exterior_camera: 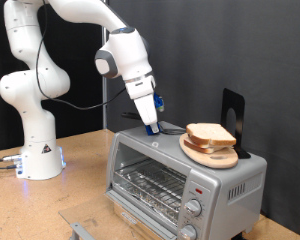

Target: Make a piece of toast with the oven

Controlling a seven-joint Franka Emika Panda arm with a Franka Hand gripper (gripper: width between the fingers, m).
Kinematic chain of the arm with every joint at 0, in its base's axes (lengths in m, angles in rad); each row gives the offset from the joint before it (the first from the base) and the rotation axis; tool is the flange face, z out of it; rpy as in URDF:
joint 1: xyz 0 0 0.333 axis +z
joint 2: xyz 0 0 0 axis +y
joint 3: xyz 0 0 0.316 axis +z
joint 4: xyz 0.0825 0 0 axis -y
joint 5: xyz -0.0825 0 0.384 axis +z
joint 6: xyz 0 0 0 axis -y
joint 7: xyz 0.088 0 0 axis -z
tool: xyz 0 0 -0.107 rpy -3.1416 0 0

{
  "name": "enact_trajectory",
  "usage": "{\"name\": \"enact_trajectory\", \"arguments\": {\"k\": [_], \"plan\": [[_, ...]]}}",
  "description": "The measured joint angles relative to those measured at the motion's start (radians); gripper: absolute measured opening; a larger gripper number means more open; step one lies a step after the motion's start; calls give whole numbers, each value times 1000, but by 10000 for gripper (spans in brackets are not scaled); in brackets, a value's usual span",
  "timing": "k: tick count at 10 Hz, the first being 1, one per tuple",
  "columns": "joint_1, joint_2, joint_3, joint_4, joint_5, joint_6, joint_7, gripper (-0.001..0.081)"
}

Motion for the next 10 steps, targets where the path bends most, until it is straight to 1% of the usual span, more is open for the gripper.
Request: {"name": "enact_trajectory", "arguments": {"k": [1,2,3,4,5,9,10], "plan": [[0,0,1,0,0,0,0,485],[0,0,1,0,0,0,1,684],[0,0,1,0,0,0,1,684],[0,0,1,0,0,0,1,782],[0,0,1,0,0,0,1,800],[4,-9,1,-6,18,-4,-18,800],[6,-16,1,-7,32,-25,-26,800]]}}
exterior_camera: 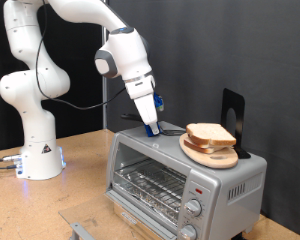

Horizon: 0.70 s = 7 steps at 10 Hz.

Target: Make a piece of toast with the oven

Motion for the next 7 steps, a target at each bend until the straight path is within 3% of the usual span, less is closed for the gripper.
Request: {"name": "enact_trajectory", "arguments": {"k": [7], "plan": [[-7,-41,-3,11,-7,-115,-10,800]]}}
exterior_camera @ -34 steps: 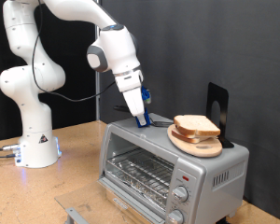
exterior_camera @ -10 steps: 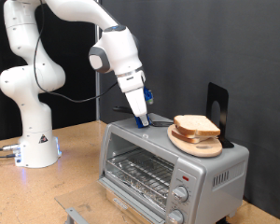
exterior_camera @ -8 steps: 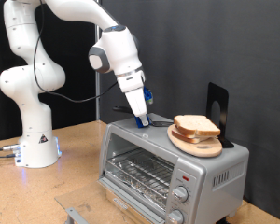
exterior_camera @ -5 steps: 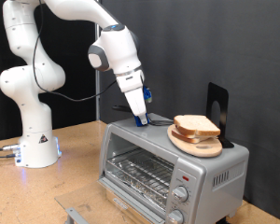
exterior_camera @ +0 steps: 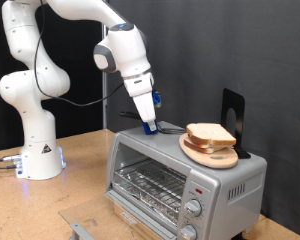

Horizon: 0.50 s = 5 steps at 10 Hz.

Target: Make a piece of toast with the oven

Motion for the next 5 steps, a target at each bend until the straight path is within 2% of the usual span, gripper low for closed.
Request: {"name": "enact_trajectory", "arguments": {"k": [3,5], "plan": [[-31,-4,3,26,-105,-28,17,800],[-43,-4,3,38,-123,-28,20,800]]}}
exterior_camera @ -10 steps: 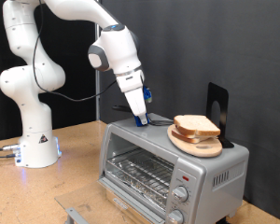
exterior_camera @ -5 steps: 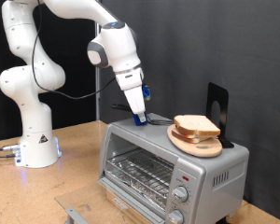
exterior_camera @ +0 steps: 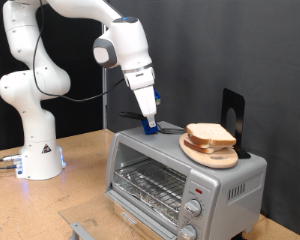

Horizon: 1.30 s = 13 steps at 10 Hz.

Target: Make a piece of toast with the oven

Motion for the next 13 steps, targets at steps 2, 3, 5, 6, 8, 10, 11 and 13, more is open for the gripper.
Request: {"name": "enact_trajectory", "arguments": {"k": [2,3,5,6,8,10,11,13], "plan": [[-3,0,0,2,0,-7,0,800],[-3,0,0,2,0,-13,0,800],[-2,0,1,-4,1,-18,-1,800],[0,0,2,-8,2,-18,-1,800],[5,-1,6,-21,5,-13,-1,800],[8,0,11,-33,15,9,-1,800],[9,0,13,-36,24,20,-1,800],[10,1,18,-37,32,25,-1,800]]}}
